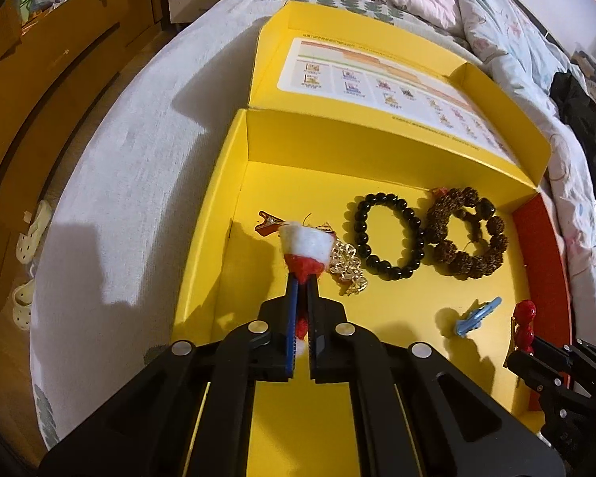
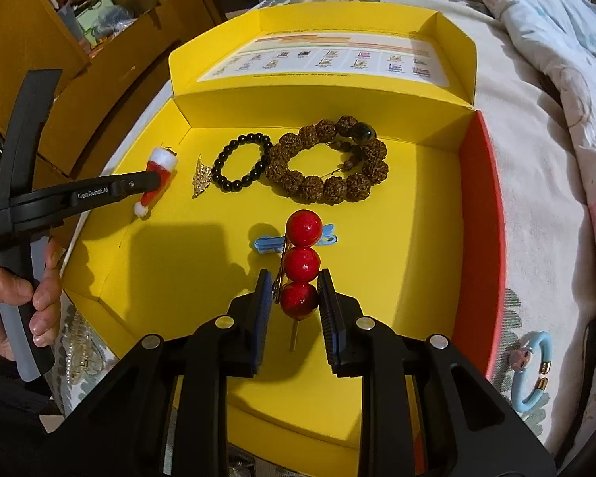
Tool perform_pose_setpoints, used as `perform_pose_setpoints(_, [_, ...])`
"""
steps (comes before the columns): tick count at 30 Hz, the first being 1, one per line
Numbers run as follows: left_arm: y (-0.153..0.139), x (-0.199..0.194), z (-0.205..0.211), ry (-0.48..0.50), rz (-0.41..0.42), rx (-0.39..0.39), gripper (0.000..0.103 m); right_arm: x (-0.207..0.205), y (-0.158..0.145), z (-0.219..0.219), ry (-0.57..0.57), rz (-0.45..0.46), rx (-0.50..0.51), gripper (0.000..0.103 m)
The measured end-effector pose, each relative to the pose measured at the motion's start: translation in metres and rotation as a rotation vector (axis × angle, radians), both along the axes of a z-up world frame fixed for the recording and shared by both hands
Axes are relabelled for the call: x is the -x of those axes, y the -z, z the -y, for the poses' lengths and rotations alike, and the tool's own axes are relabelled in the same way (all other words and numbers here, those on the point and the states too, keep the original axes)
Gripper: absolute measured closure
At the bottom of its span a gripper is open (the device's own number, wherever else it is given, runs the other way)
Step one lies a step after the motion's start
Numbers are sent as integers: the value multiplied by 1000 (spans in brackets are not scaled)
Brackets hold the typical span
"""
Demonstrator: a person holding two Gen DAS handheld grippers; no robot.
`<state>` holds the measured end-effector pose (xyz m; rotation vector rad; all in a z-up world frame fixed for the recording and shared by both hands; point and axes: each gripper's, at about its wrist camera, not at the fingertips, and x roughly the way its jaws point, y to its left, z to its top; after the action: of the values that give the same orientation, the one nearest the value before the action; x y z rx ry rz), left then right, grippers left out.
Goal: Organize jewelry
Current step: 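Grasp the red three-bead hairpin with the right tool while the left grasps the Santa-hat ornament, then carry the red hairpin and Santa hat onto the bed and open both tools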
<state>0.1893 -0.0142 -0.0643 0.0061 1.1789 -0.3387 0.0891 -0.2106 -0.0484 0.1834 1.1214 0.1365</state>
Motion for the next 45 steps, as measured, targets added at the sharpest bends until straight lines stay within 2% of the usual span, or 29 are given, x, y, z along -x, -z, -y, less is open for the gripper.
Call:
perform_pose_setpoints(11, [-50, 35, -3, 24, 74, 28, 99, 30, -43, 18, 23, 66, -48, 79])
perform_pose_setpoints(15, [-67, 67, 1, 55, 103, 23, 99, 57, -60, 29, 42, 81, -41, 79])
perform_pose_setpoints(24, [-89, 147, -2, 110, 107, 60, 99, 130, -69, 70, 128, 79, -29, 79])
perform_pose_setpoints(29, [-69, 187, 5, 142, 75, 50, 99, 168, -65, 94, 178, 57, 0, 79])
perform_pose_setpoints(35, [-34, 209, 19, 164, 31, -19, 99, 207, -33, 122, 254, -28, 48, 79])
perform_pose_setpoints(38, [-22, 212, 23, 165, 13, -45, 99, 216, -14, 133, 286, -79, 63, 79])
perform_pose_setpoints(45, [-3, 215, 35, 178, -16, -83, 99, 212, 8, 146, 318, -139, 89, 79])
